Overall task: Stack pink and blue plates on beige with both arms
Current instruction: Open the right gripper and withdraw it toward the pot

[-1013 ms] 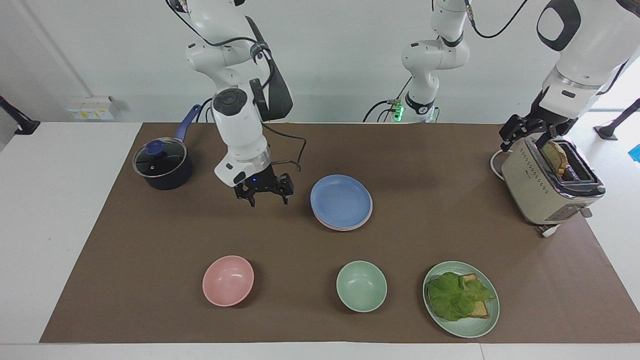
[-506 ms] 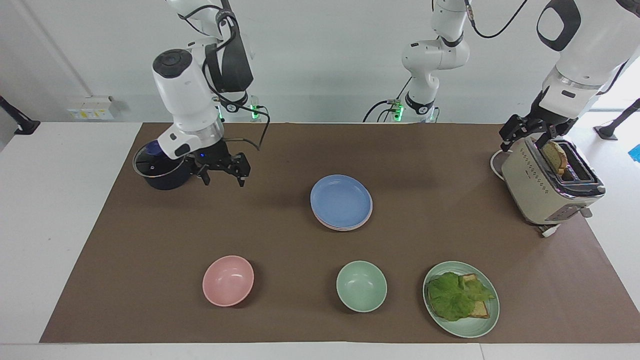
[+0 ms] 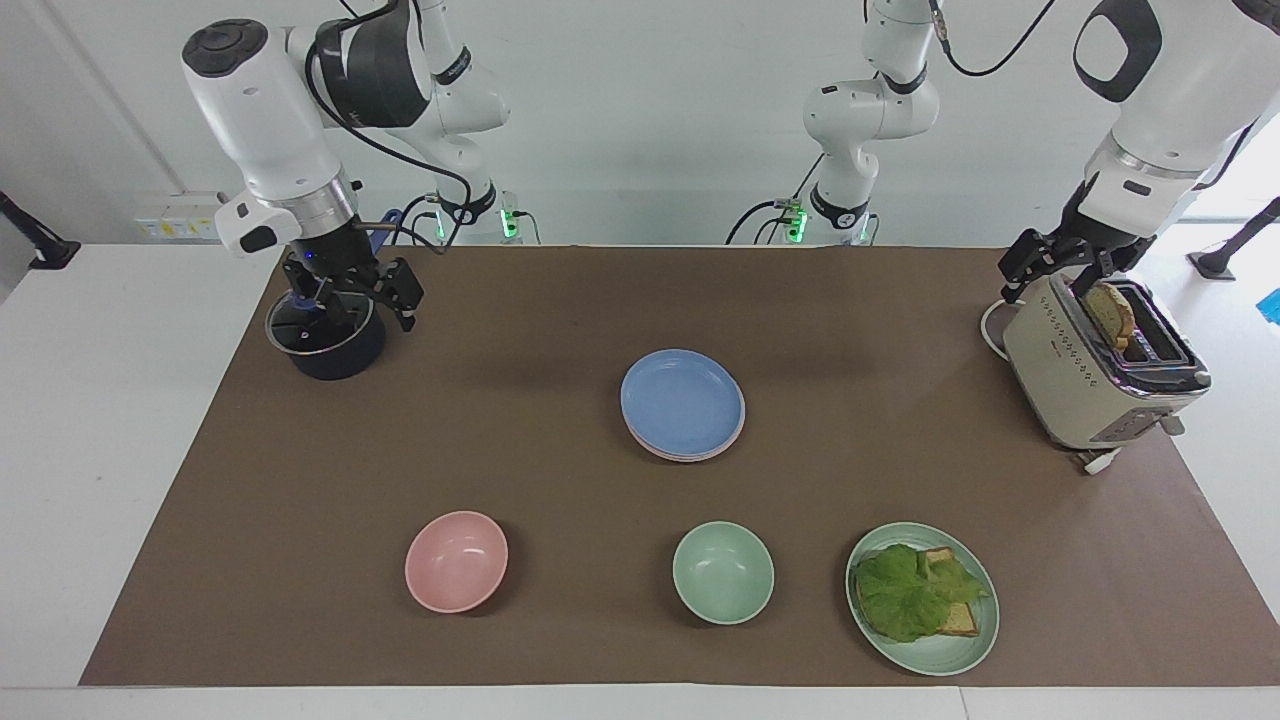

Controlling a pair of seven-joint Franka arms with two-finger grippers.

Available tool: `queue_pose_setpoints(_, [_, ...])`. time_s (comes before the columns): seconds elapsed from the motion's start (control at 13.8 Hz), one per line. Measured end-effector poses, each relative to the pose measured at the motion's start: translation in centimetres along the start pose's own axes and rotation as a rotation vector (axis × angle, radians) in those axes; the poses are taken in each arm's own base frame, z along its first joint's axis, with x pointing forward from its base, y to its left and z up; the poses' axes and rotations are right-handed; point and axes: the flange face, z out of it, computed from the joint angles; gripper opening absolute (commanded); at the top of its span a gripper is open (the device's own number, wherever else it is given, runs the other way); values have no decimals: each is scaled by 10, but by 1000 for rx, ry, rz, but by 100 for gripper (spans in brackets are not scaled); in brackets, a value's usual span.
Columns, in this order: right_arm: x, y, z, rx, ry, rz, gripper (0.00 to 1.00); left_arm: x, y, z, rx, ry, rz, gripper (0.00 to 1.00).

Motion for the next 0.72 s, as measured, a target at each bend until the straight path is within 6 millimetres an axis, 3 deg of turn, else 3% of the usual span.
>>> queue_pose_setpoints(0.51, [-18, 31, -55, -50, -48, -51, 100, 0, 0, 0, 0, 0, 0, 100])
queue_pose_setpoints(0.72, [-20, 49, -58, -52, -63, -56, 100, 0, 0, 0, 0, 0, 0, 100])
